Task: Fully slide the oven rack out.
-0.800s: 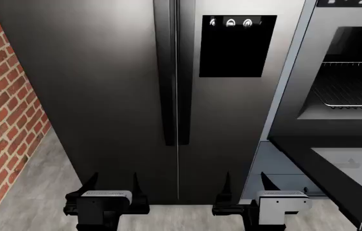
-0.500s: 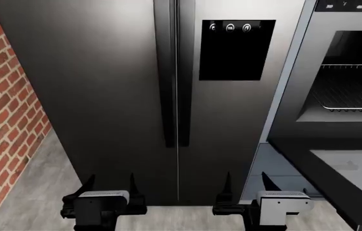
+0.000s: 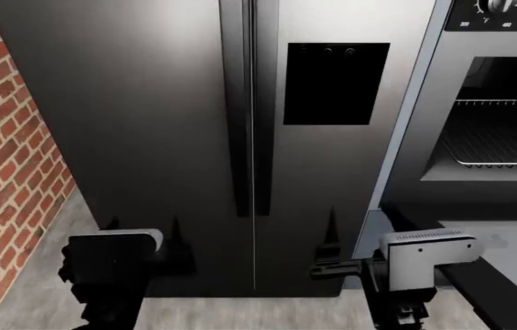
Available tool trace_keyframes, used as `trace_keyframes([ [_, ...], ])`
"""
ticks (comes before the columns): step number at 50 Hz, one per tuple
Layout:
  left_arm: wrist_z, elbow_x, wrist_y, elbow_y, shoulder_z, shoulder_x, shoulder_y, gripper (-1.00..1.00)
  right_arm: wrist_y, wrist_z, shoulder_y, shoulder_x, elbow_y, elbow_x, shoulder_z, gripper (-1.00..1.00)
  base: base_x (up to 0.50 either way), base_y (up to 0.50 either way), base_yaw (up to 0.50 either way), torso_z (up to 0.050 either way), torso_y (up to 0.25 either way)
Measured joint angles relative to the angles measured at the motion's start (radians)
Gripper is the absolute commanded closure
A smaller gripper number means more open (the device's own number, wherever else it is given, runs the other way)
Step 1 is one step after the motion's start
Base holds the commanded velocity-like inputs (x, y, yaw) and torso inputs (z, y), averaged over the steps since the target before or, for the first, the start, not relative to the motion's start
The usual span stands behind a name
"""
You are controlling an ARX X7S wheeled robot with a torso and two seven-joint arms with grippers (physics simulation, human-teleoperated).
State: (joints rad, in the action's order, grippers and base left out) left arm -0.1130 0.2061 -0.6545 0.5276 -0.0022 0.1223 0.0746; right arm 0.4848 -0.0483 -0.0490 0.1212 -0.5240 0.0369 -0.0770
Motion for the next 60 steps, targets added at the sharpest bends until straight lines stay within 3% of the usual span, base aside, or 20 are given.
trace_keyframes([
  [9, -0.028, 0.175, -0.386, 0.265, -0.095, 0.049, 0.138, -1.0, 0.315, -0.001, -0.076, 0.069, -0.281, 0.108, 0.042, -1.0, 0.0, 0.0, 0.0, 0.05, 0.0],
  [16, -0.273, 0.639, -0.63, 0.363, -0.243, 0.131, 0.29, -1.0, 0.452, -0.277, -0.195, 0.287, -0.401, 0.527, 0.082, -1.0, 0.0, 0.0, 0.0, 0.05, 0.0],
  [24, -0.648, 1.192, -0.681, 0.334, -0.306, 0.281, 0.459, -1.0, 0.557, -0.585, -0.401, 0.494, -0.447, 1.023, 0.124, -1.0, 0.0, 0.0, 0.0, 0.05, 0.0],
  [33, -0.952, 1.569, -0.639, 0.27, -0.256, 0.467, 0.633, -1.0, 0.606, -0.83, -0.613, 0.639, -0.433, 1.402, 0.109, -1.0, 0.0, -0.16, 0.0, 0.049, 0.0],
  [43, -1.114, 1.761, -0.589, 0.216, -0.203, 0.581, 0.752, -1.0, 0.62, -0.953, -0.743, 0.713, -0.398, 1.603, 0.09, -1.0, 0.0, -0.5, 0.0, 0.003, 0.0],
  [60, -1.163, 1.804, -0.58, 0.187, -0.149, 0.606, 0.81, -1.0, 0.628, -1.001, -0.795, 0.762, -0.355, 1.694, 0.081, -1.0, 0.0, -0.5, 0.0, 0.0, 0.0],
])
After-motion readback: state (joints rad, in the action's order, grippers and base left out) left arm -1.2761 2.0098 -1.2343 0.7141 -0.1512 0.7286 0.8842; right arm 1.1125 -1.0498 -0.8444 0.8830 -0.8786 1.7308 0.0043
